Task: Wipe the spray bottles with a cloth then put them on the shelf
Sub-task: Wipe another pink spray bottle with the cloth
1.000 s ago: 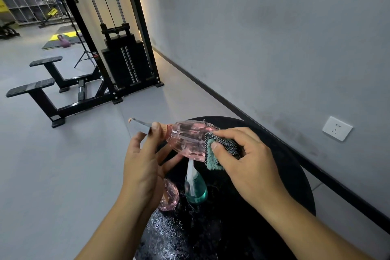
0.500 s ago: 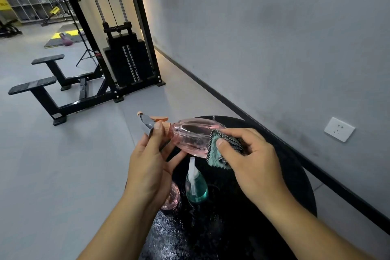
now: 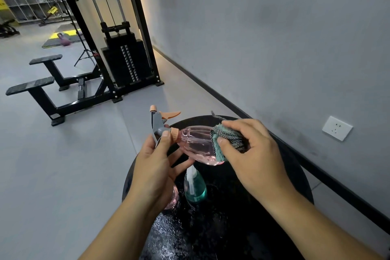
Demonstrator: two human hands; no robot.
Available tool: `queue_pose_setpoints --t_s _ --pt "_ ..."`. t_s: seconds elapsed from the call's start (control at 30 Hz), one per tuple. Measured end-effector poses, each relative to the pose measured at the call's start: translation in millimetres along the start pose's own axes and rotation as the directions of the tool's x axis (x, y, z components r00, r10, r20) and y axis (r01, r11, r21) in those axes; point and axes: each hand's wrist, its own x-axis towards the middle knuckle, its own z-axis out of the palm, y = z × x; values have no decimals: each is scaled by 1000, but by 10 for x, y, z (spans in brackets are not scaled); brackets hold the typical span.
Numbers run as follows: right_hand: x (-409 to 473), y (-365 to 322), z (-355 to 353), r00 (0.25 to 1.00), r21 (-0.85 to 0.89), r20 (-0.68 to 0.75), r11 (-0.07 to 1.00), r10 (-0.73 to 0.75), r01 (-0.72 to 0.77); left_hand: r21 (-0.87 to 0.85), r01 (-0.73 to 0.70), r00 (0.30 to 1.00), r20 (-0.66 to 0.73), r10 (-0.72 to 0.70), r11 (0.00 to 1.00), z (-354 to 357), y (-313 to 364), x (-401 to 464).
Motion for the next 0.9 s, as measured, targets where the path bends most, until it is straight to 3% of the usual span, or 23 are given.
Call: queue_pose_setpoints --t_s 0.13,0.27,0.47,0.77,0.9 --pt "-23 -67 58 994 -43 32 993 -106 107 27 5 998 56 -6 1000 28 -56 -38" --pt "-58 -113 201 966 -162 166 961 -199 226 85 -24 996 85 17 996 41 -117 -57" --pt "-11 -26 103 986 -221 149 969 -77 109 80 -50 999 16 49 996 16 -64 -19" --pt "-16 -57 103 956 -230 259 952 -138 200 121 -48 998 44 43 992 48 -120 -48" --pt "1 -11 39 981 -236 184 966 -61 104 107 -66 998 18 64 992 28 -57 -21"
